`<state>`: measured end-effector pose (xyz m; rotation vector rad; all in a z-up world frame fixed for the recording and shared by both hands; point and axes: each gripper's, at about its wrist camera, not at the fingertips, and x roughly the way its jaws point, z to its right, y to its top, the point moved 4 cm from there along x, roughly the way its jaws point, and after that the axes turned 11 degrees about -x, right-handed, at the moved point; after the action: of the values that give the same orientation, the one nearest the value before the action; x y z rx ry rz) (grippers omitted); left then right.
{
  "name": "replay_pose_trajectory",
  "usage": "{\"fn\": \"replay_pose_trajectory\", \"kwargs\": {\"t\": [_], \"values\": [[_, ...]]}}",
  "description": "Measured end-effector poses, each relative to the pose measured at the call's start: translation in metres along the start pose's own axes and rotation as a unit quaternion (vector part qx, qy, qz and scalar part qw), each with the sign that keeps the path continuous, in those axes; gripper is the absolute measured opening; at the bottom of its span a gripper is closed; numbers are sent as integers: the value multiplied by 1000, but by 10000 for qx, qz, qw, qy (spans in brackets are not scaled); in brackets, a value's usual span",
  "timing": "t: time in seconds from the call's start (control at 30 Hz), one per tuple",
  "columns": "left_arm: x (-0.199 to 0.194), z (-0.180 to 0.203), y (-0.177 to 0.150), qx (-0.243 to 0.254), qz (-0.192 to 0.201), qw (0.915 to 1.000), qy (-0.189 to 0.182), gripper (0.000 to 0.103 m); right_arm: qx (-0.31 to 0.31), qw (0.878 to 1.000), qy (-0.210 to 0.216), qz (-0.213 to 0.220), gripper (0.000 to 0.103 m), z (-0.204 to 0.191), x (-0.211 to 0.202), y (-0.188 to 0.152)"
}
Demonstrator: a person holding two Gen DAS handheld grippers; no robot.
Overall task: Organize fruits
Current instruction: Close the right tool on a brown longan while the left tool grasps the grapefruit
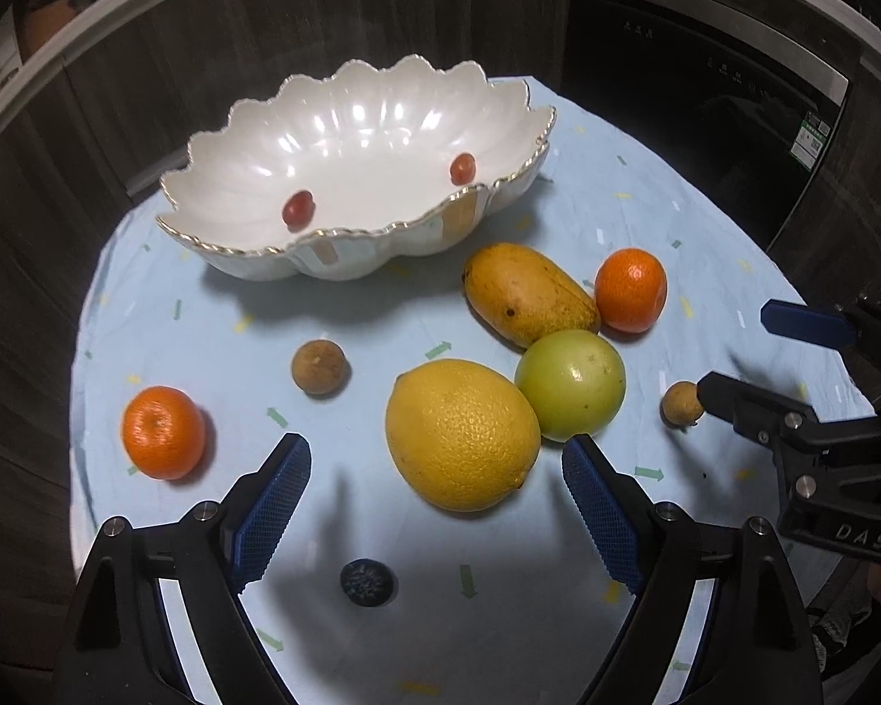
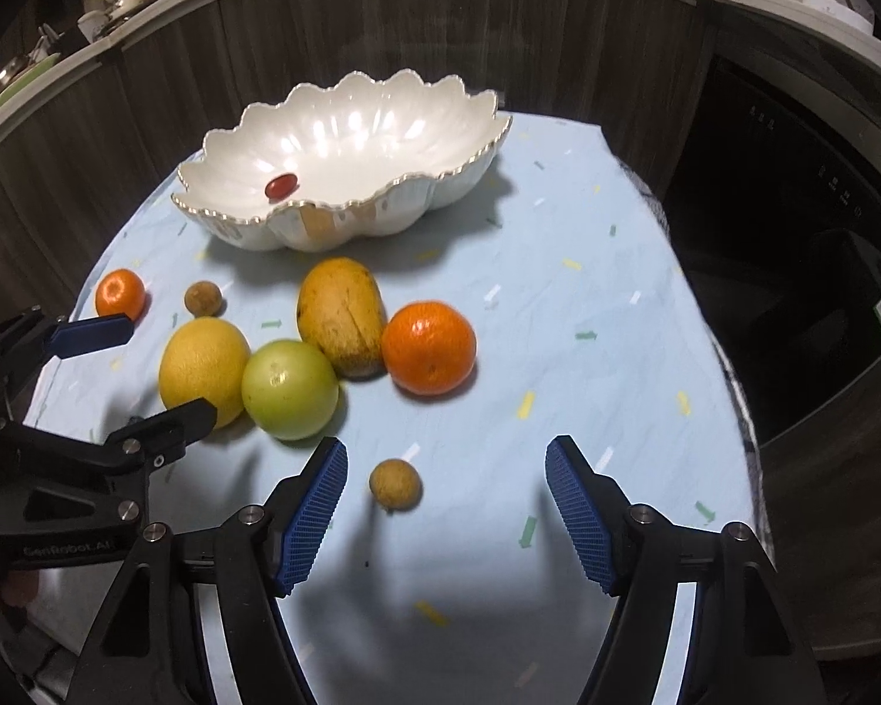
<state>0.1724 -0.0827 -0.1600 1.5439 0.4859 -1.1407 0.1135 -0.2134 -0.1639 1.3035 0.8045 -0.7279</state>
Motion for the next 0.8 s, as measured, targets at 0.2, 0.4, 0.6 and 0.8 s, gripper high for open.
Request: {"fn": "replay_pose_trajectory", "kwargs": {"t": [0.2, 0.4, 0.6, 0.8], "values": [[11, -1, -1, 18, -102, 9999, -77, 88, -29, 10000, 20, -82, 71, -3, 8, -2], [18, -2, 0, -17, -139, 9998, -163, 88, -38, 9998, 93, -165, 69, -6, 17, -4], [21, -5, -2, -27, -206, 9992, -334, 88, -95, 9994, 204, -259, 56, -10, 24, -6], [29, -5, -3, -46, -316, 9985, -455, 86, -107, 9991, 270, -315, 50, -11, 28, -7]]}}
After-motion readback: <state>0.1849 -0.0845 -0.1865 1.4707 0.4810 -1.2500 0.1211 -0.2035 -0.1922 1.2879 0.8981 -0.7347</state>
